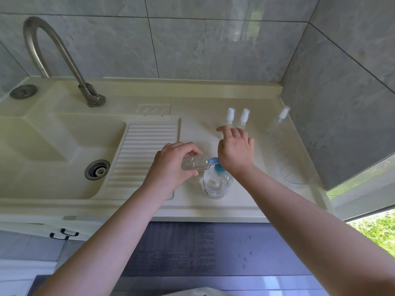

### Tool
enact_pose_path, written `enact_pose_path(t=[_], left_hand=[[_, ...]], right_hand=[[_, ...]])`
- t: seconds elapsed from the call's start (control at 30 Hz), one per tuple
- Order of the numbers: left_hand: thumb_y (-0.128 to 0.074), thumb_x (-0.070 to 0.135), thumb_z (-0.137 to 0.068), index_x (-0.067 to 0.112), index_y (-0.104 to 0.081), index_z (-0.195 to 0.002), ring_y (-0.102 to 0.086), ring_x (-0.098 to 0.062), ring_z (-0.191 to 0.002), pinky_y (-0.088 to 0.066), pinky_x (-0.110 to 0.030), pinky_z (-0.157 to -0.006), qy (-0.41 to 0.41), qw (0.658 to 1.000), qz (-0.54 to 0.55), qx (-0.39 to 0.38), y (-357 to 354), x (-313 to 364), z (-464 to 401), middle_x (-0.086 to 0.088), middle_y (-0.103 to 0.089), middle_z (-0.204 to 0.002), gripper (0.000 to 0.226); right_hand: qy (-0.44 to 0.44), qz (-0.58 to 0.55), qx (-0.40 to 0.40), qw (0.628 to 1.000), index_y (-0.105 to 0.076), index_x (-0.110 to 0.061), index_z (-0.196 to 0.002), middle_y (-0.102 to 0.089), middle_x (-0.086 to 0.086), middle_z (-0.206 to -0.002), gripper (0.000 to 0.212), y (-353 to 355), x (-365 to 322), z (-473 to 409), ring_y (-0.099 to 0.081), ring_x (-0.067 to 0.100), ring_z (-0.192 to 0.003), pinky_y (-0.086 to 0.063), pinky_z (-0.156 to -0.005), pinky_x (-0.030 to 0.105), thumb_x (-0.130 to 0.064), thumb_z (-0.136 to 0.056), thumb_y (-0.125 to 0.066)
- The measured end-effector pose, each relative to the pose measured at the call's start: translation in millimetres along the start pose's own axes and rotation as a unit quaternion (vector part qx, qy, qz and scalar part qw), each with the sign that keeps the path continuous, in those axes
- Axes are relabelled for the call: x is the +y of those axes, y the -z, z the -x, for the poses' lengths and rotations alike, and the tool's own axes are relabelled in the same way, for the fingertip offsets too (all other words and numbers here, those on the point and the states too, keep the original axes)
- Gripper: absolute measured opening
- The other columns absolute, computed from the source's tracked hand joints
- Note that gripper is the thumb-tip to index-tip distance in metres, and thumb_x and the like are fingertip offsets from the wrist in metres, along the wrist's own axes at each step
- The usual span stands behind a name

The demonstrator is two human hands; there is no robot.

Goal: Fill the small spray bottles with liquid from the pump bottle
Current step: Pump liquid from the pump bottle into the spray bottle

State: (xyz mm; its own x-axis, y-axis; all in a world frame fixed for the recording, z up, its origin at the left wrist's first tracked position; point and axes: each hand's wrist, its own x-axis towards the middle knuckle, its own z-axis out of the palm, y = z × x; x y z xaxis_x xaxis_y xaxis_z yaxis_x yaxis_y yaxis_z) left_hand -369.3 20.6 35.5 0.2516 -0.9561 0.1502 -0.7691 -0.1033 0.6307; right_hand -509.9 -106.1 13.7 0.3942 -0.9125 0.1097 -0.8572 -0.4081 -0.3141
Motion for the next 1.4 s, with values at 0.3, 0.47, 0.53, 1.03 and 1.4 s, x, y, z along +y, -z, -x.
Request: enact_pose_path(t=[0.3,0.47,0.53,1.03,1.4], left_hand=[[-0.089,0.015,-0.061,0.035,-0.066,-0.098,-0.057,-0.014,-0.092,-0.048,-0.040,-0.088,-0.001,1.000,0.002,0.005,0.7,1.0,0.7,0.021,-0.062,-0.091,0.048],[-0.089,0.015,-0.062,0.035,-0.067,-0.099,-0.057,-0.015,-0.093,-0.048,-0.040,-0.089,-0.001,1.000,-0.004,0.004,2.5,-1.0,2.0,0.021,-0.062,-0.093,0.047],[-0.090,0.016,-0.061,0.034,-0.066,-0.098,-0.057,-0.015,-0.093,-0.048,-0.041,-0.088,-0.005,1.000,-0.006,0.007,3.6,-2.2,2.8,0.022,-0.062,-0.092,0.048],[-0.090,0.016,-0.060,0.038,-0.065,-0.096,-0.057,-0.014,-0.093,-0.050,-0.042,-0.087,0.000,1.000,0.004,0.011,3.5,-2.8,4.5,0.022,-0.063,-0.093,0.049],[-0.090,0.018,-0.061,0.037,-0.067,-0.098,-0.057,-0.011,-0.093,-0.048,-0.038,-0.089,-0.001,1.000,0.000,0.003,6.8,-2.9,3.4,0.022,-0.064,-0.096,0.048]], right_hand=[[0.035,0.046,0.032,0.998,-0.044,-0.025,-0.142,-0.050,0.001,-0.144,0.050,7.1,-6.1,-0.9,-0.030,0.030,-0.141,-0.025,-0.098,0.040,-0.012,-0.093,-0.041],[0.029,0.055,0.062,0.996,-0.047,-0.025,-0.139,-0.053,0.000,-0.141,0.054,5.3,-8.7,2.4,-0.034,0.030,-0.138,-0.028,-0.095,0.040,-0.009,-0.088,-0.044],[0.029,0.053,0.069,0.996,-0.045,-0.026,-0.141,-0.052,0.000,-0.142,0.056,9.6,-9.9,-0.8,-0.034,0.030,-0.139,-0.027,-0.096,0.040,-0.007,-0.088,-0.043],[0.064,0.085,0.062,0.992,-0.044,-0.026,-0.144,-0.050,-0.001,-0.145,0.060,12.5,-14.7,1.0,-0.029,0.029,-0.144,-0.026,-0.101,0.041,-0.003,-0.089,-0.045],[0.062,0.081,0.074,0.992,-0.045,-0.025,-0.142,-0.051,0.000,-0.144,0.061,14.0,-13.3,-3.9,-0.032,0.030,-0.142,-0.027,-0.100,0.041,-0.003,-0.085,-0.048]])
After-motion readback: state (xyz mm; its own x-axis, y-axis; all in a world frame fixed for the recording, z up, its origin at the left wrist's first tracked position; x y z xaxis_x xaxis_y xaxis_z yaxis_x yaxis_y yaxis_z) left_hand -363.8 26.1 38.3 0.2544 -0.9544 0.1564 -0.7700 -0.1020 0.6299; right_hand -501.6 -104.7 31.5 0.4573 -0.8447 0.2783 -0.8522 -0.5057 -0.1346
